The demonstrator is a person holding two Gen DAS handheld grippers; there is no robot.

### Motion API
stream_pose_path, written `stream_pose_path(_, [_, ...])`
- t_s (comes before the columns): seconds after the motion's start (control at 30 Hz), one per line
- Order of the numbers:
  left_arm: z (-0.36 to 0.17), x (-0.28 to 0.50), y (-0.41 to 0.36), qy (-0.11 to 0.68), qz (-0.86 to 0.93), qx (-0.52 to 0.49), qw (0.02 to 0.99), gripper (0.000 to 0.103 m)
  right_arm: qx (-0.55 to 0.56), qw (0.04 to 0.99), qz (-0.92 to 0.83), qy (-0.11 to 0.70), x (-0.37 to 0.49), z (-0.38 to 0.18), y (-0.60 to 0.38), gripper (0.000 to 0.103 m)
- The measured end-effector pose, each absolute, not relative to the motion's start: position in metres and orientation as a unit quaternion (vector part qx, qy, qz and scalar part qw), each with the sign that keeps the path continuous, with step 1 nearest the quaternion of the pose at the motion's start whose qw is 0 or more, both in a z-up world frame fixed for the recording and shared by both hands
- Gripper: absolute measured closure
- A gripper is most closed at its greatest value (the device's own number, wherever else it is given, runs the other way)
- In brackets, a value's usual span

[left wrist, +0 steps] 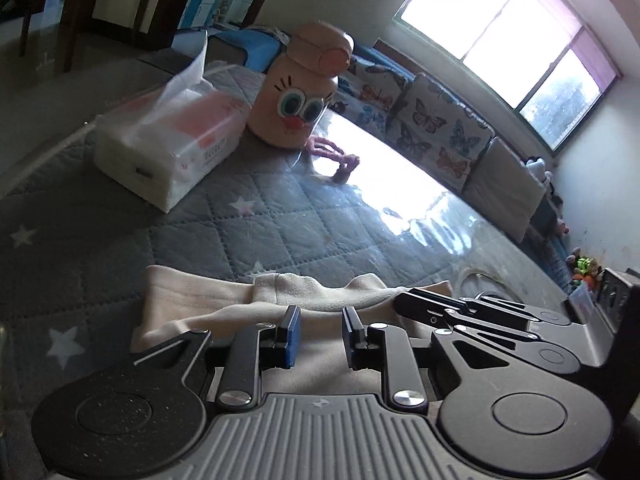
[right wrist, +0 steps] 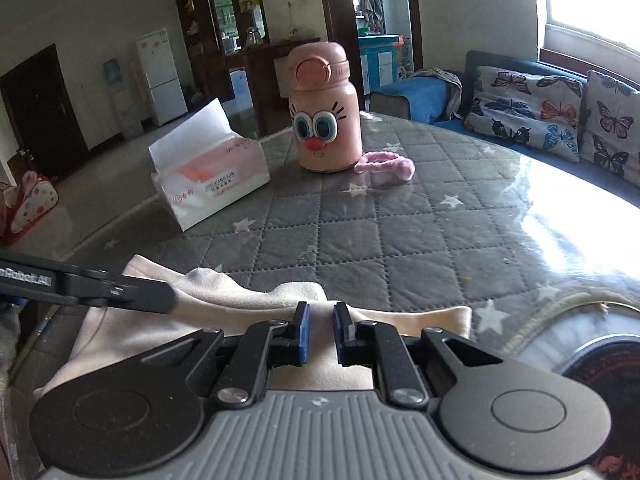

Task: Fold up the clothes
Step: 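Lay the folded shirt down and open both grippers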

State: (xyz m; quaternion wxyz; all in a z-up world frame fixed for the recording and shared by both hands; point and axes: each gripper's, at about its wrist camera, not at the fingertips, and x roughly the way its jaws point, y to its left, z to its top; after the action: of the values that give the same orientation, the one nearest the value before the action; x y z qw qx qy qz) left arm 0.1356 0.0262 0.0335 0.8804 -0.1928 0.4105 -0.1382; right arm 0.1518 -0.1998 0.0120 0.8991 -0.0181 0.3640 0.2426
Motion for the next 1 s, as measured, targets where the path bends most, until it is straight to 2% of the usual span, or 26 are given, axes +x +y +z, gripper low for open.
stream_pose_path(0.3, [0.024, 0.148, 0.022, 0.411, -0.123, -0.191, 0.883, 0.080, -0.033, 0.901, 0.242, 0.357, 0.158, 0.004, -0.191, 0.088])
stream_pose_path(0.43, [0.025, 0.148, 0.020, 0.411, -0.118, -0.186, 0.885, 0.080, -0.032, 0.903, 0.247, 0.351, 0.151, 0.014, -0.200, 0.077])
stream_pose_path(1.0, [0.048, 0.081, 0.005, 0.390, -0.154, -0.158, 0.894, 0.078, -0.055, 0.895, 0.253, 0.363, 0.063, 0.024, -0.259, 0.076])
